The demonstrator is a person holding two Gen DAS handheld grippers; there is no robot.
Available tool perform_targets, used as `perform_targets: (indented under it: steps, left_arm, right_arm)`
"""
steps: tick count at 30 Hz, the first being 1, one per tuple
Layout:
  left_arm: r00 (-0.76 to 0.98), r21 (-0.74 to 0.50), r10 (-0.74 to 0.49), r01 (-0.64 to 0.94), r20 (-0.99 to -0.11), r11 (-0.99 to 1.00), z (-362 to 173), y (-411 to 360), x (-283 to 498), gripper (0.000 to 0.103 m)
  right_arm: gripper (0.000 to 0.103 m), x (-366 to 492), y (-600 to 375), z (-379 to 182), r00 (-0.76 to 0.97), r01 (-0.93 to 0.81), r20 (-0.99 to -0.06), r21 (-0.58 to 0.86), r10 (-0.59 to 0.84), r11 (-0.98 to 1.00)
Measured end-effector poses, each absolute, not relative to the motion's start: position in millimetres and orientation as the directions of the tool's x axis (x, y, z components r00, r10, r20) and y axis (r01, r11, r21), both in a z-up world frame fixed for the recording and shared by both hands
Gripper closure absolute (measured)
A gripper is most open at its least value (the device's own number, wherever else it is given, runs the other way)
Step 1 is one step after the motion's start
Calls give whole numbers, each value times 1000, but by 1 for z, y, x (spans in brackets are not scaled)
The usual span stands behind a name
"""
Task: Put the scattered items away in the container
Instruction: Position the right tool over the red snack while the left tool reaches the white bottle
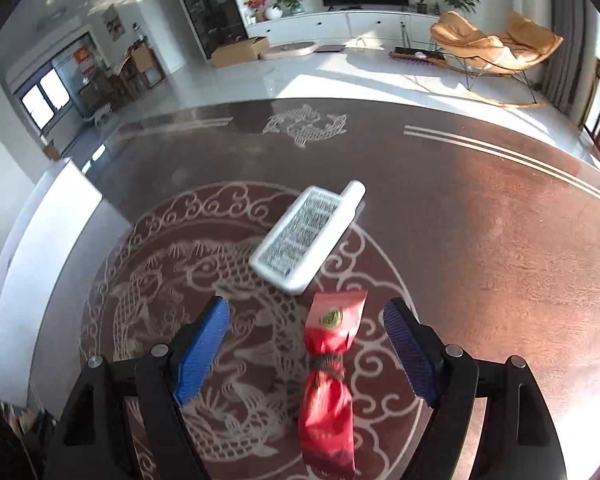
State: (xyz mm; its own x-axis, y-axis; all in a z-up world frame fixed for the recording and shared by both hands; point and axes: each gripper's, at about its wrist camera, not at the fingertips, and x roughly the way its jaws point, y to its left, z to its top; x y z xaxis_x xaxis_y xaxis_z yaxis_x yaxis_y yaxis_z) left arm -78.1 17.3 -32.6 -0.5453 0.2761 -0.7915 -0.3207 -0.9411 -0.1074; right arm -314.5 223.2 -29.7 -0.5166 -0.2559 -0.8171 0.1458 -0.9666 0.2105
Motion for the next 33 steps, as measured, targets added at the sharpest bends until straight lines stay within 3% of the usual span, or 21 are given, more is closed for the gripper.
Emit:
perform_targets:
  steps: [4,12,19,27,33]
  left_arm:
    - [-545,-92,264,-322,-796,-942,-33,19,-78,0]
    - [-545,-82,256,-323,-799,-943,-34,19,-78,0]
    - [-545,-91,263,-322,-796,-942,-34,19,-77,0]
    - [-545,-92,264,-322,-796,-942,-34,19,-77,0]
    - [-546,-114,283,-323,-788,-940,-32,19,-76,0]
  right_arm:
    - [22,-373,206,-40,-486,58,-859,150,-160,-987]
    - [22,-389,150,-65,-429,164,-901,-16,-57,-986]
    - [24,-381,133,-70,-448,242,-888,-9,-104,-970]
    - [25,-338,87,-75,-401,463,-890,6,-215,-886]
    - [26,-265,65,-73,-281,575,-874,176,-395,-799]
